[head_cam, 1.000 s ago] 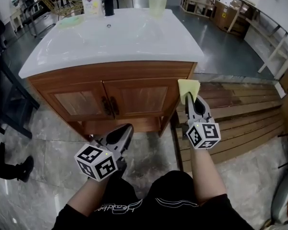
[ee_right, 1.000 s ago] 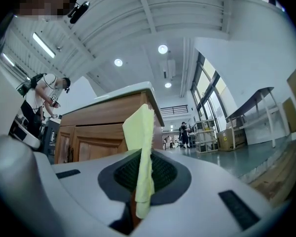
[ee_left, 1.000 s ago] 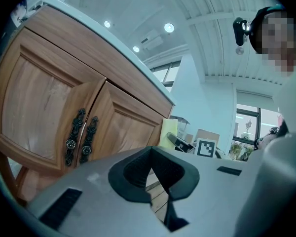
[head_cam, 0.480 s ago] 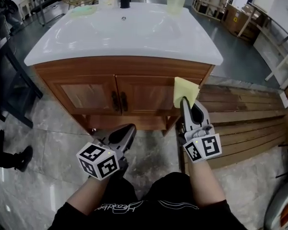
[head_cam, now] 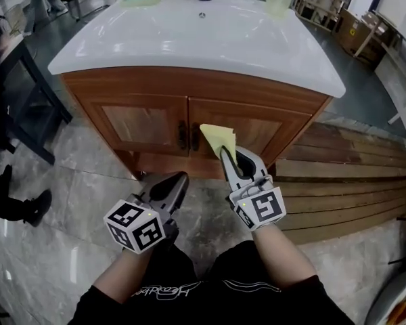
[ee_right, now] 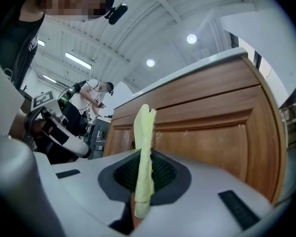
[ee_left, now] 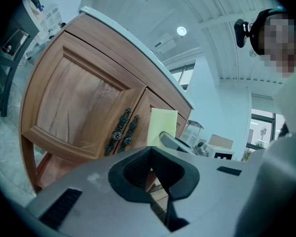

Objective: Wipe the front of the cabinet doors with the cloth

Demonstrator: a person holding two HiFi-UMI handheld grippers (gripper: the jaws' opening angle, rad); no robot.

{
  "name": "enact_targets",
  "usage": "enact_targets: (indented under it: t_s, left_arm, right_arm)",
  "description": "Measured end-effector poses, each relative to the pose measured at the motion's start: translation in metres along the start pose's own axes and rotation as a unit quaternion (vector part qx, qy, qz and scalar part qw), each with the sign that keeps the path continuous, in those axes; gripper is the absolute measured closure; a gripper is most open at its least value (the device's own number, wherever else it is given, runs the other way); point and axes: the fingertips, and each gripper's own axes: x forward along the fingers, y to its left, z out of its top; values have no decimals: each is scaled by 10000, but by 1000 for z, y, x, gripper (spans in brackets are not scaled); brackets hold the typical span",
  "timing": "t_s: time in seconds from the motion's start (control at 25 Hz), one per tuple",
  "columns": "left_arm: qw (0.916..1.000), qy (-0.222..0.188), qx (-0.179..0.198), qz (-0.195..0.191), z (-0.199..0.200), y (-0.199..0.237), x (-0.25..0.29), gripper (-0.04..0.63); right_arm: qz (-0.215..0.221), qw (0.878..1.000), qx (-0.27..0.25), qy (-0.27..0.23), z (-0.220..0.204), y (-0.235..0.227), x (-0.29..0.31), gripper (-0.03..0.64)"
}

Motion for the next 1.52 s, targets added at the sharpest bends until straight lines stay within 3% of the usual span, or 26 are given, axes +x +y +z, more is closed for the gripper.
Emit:
enact_targets:
  t_s: [0.2, 0.6, 1.16, 1.52]
  left_arm:
    - [9997, -147, -50, 184, 7, 10, -12, 590]
    - [9994, -176, -55, 299, 8, 16, -23, 591]
    - [9999, -88, -78, 109, 0, 6, -12, 589]
    - [9997, 23, -26, -233, -4, -18, 13, 589]
  right_arm:
    - [206, 9995, -25, 259, -23, 18, 19, 577]
    - [-74, 9989, 116, 455, -46, 10, 31, 577]
    - [-486, 9972, 137, 555, -55, -21, 16, 577]
    - [-1022, 9926, 56, 650, -54, -65, -27, 577]
